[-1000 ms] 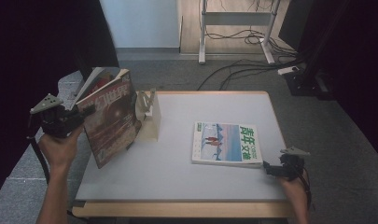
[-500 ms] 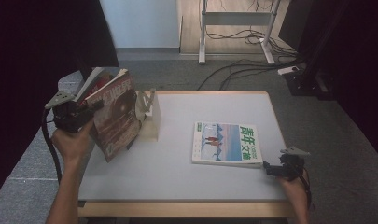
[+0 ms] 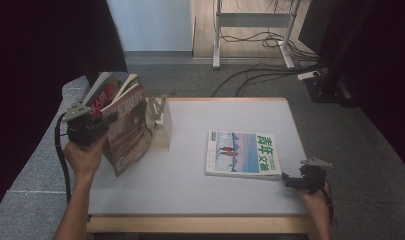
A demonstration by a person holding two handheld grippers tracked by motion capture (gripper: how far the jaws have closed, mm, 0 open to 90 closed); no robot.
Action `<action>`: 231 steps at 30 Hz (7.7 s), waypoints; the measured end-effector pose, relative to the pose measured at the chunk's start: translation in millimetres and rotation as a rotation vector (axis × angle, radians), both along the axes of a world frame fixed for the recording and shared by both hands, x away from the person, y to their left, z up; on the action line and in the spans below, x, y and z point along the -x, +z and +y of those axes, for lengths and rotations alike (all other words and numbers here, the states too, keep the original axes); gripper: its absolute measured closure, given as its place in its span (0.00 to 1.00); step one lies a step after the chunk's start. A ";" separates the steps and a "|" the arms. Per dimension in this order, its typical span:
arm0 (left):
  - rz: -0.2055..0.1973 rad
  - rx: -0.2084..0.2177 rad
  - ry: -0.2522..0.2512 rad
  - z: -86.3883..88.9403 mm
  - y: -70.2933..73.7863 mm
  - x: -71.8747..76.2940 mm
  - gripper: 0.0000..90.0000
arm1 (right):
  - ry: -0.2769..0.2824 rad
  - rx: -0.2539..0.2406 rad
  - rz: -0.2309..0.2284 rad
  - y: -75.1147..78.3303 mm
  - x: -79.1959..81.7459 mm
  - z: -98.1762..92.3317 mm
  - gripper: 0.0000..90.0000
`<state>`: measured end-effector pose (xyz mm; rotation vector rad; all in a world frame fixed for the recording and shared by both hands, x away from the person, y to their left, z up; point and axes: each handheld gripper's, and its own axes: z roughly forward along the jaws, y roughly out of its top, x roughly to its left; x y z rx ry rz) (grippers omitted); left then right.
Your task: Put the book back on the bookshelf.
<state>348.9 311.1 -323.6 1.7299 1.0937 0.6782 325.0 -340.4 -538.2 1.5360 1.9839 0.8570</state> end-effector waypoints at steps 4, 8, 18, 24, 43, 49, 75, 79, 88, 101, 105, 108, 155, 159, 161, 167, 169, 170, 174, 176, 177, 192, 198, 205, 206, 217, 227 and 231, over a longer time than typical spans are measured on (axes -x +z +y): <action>0.030 -0.004 -0.008 3.9 -0.1 4.2 0.93 | 0.000 0.000 0.000 0.0 0.0 0.0 0.00; 0.069 -0.014 -0.017 7.4 -0.2 9.7 0.93 | 0.000 0.000 0.000 0.0 0.0 0.0 0.00; 0.149 -0.072 -0.012 12.2 -3.1 23.6 0.90 | 0.000 0.003 -0.001 -0.1 0.0 0.1 0.00; 0.187 -0.063 -0.013 15.2 -3.0 25.3 0.91 | 0.000 0.003 -0.001 -0.1 0.0 0.1 0.00; 0.094 -0.013 0.008 0.9 1.4 10.4 0.94 | 0.000 0.000 0.000 0.0 0.0 0.0 0.00; 0.069 -0.005 0.037 -4.1 -4.1 1.4 0.94 | 0.000 0.000 0.000 0.0 0.0 0.0 0.00; -0.005 -0.029 0.043 -8.1 -48.3 19.6 0.83 | 0.002 0.002 -0.002 -0.1 0.1 -0.2 0.00; -0.013 -0.028 0.045 -7.8 -59.1 25.5 0.84 | 0.002 0.002 -0.002 -0.1 0.1 -0.1 0.00; -0.009 -0.010 0.055 -1.1 -86.1 37.4 0.87 | 0.002 0.003 -0.004 -0.1 0.3 0.1 0.00; 0.035 -0.013 0.070 5.5 -116.4 47.6 0.91 | 0.002 0.005 -0.004 0.0 0.4 0.2 0.00; 0.033 -0.022 0.072 5.0 -121.1 51.2 0.92 | 0.002 0.005 -0.004 -0.1 0.4 0.2 0.00; 0.034 -0.022 0.070 4.3 -121.3 51.2 0.93 | 0.002 0.004 -0.004 -0.1 0.4 0.2 0.00; 0.071 -0.025 0.101 -14.2 -116.8 -0.9 0.93 | 0.003 0.002 -0.003 -0.1 0.2 -0.1 0.00; 0.068 -0.033 0.102 -13.5 -116.4 2.3 0.93 | 0.003 0.002 -0.003 -0.1 0.2 -0.1 0.00; 0.063 -0.034 0.103 -12.9 -116.4 5.0 0.93 | 0.003 0.002 -0.003 -0.1 0.2 -0.2 0.00; 0.052 -0.029 0.095 -9.1 -113.9 16.7 0.89 | 0.003 0.002 -0.003 -0.1 0.2 -0.1 0.00; 0.054 -0.028 0.086 -8.2 -113.1 21.6 0.88 | 0.003 0.002 -0.003 -0.1 0.2 -0.1 0.00; 0.053 -0.035 0.084 -8.3 -112.9 23.4 0.87 | 0.003 0.002 -0.003 -0.1 0.2 -0.1 0.00; 0.055 -0.042 0.058 -10.0 -112.0 29.5 0.83 | 0.003 0.002 -0.003 -0.1 0.3 -0.1 0.00; 0.063 -0.039 0.036 -12.3 -111.8 30.6 0.77 | 0.003 0.002 -0.003 -0.1 0.3 -0.1 0.00; 0.062 -0.033 0.019 -14.1 -112.1 31.1 0.75 | 0.003 0.002 -0.004 -0.1 0.3 -0.1 0.00; 0.087 -0.088 -0.189 -58.6 -114.8 23.5 0.26 | 0.004 0.002 -0.005 -0.1 0.4 0.0 0.00; 0.133 -0.108 -0.268 -82.5 -117.8 16.5 0.13 | 0.004 0.002 -0.005 -0.1 0.5 0.0 0.00; 0.154 -0.140 -0.333 -103.6 -123.4 7.7 0.02 | 0.006 0.001 -0.005 0.0 0.5 -0.1 0.01; 0.156 -0.142 -0.345 -106.2 -124.7 6.4 0.02 | 0.006 0.001 -0.005 0.0 0.5 -0.1 0.01; 0.159 -0.170 -0.403 -126.8 -142.4 0.1 0.01 | 0.005 0.001 -0.004 0.0 0.5 -0.1 0.01; 0.224 -0.198 -0.459 -147.8 -163.0 -11.5 0.02 | 0.007 0.000 -0.004 0.2 0.4 -0.2 0.01; 0.251 -0.180 -0.473 -150.0 -169.6 -16.8 0.02 | 0.008 0.001 -0.003 0.4 0.4 -0.2 0.01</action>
